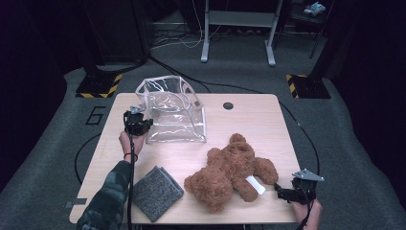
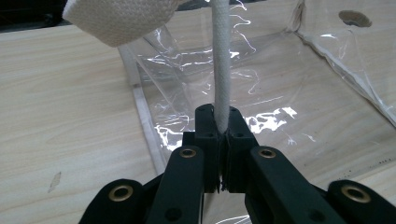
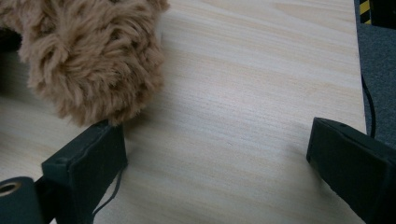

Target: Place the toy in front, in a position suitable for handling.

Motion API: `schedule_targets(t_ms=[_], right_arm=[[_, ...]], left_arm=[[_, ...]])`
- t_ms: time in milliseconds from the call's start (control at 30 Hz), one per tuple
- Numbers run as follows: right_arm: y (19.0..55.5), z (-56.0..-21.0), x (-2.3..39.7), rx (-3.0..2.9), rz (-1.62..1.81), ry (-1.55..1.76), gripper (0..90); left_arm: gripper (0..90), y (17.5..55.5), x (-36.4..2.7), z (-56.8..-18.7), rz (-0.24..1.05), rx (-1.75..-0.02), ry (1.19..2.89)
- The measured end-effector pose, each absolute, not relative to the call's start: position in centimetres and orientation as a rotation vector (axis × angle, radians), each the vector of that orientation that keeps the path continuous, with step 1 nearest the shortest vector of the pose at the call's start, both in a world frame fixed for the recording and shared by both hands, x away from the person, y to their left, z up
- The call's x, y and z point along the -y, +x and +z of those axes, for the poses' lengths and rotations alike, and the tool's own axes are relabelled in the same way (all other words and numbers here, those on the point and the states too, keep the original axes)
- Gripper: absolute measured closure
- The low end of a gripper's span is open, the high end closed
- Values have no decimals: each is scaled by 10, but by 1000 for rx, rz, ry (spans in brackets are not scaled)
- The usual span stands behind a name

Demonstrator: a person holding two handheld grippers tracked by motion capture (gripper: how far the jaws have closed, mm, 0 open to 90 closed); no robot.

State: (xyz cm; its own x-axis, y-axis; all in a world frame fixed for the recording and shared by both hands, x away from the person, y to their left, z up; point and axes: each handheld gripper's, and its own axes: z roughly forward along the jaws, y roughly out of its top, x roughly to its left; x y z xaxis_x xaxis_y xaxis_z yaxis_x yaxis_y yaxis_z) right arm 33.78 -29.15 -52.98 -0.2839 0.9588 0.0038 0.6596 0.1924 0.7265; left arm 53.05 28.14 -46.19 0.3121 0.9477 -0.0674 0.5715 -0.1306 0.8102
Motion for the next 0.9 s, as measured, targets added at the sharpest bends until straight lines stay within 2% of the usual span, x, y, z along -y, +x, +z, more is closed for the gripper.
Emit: schedule_targets(t_ms=[900], right_arm=[[338, -530, 291, -2011, 867, 1514, 41]], left_arm=[[870, 526, -311, -463, 673, -1458, 1751]])
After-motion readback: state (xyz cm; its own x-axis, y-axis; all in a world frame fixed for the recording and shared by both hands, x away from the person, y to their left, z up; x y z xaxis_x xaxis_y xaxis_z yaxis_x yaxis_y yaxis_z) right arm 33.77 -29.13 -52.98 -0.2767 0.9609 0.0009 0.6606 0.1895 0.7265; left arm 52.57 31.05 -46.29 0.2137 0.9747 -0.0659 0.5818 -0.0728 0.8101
